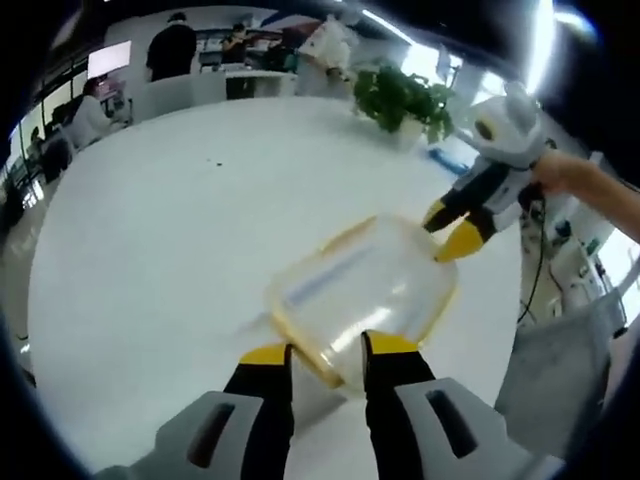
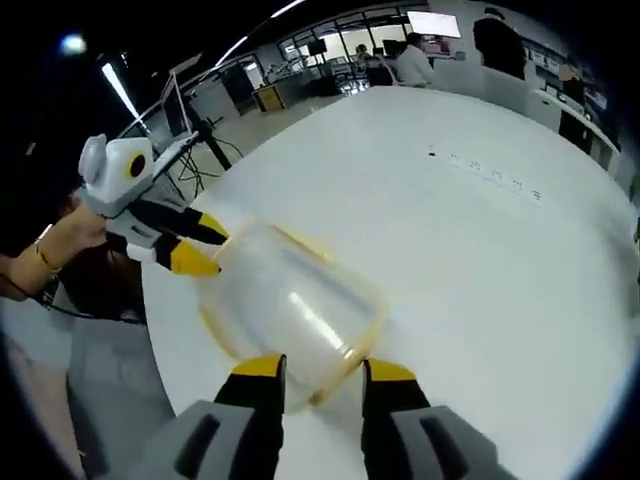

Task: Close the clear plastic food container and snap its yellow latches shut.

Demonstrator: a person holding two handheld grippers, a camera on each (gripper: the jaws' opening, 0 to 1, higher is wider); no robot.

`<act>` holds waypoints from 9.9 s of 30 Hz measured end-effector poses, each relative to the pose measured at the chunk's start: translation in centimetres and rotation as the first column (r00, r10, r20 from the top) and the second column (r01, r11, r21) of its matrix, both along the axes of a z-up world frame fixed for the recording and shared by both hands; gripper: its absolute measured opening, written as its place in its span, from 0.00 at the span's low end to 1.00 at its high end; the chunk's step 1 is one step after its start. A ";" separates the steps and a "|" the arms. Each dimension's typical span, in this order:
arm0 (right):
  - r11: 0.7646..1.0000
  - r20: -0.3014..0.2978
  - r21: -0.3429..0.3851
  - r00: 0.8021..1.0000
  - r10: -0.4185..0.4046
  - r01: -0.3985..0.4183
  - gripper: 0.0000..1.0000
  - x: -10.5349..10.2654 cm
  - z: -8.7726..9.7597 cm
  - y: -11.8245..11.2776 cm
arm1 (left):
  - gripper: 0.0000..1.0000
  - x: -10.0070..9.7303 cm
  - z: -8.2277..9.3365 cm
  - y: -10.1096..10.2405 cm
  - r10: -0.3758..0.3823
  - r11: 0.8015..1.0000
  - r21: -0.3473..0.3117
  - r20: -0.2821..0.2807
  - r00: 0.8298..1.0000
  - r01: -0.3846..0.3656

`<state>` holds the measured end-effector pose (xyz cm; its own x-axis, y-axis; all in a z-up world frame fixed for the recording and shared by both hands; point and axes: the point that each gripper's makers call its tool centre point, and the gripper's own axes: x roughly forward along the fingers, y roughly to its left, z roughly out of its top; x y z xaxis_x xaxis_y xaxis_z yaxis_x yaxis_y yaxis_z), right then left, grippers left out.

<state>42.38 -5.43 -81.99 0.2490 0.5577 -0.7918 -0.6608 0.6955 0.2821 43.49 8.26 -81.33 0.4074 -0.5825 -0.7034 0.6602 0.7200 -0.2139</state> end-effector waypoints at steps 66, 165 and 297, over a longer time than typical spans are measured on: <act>0.971 0.273 0.047 0.938 0.213 -0.234 0.32 2.5 2.2 6.9 | 0.41 -0.1 1.9 -6.8 -0.267 0.963 0.101 0.270 0.925 0.249; 0.652 -0.284 -0.161 0.667 0.688 -0.741 0.39 2.8 -0.9 8.4 | 0.44 -2.0 -1.0 -7.6 -0.468 0.862 0.389 0.363 0.806 0.325; 0.957 0.239 -0.130 0.929 0.284 -0.260 0.60 -1.3 0.7 1.5 | 0.60 -2.0 0.0 -2.7 -0.178 0.978 0.155 0.283 0.942 0.138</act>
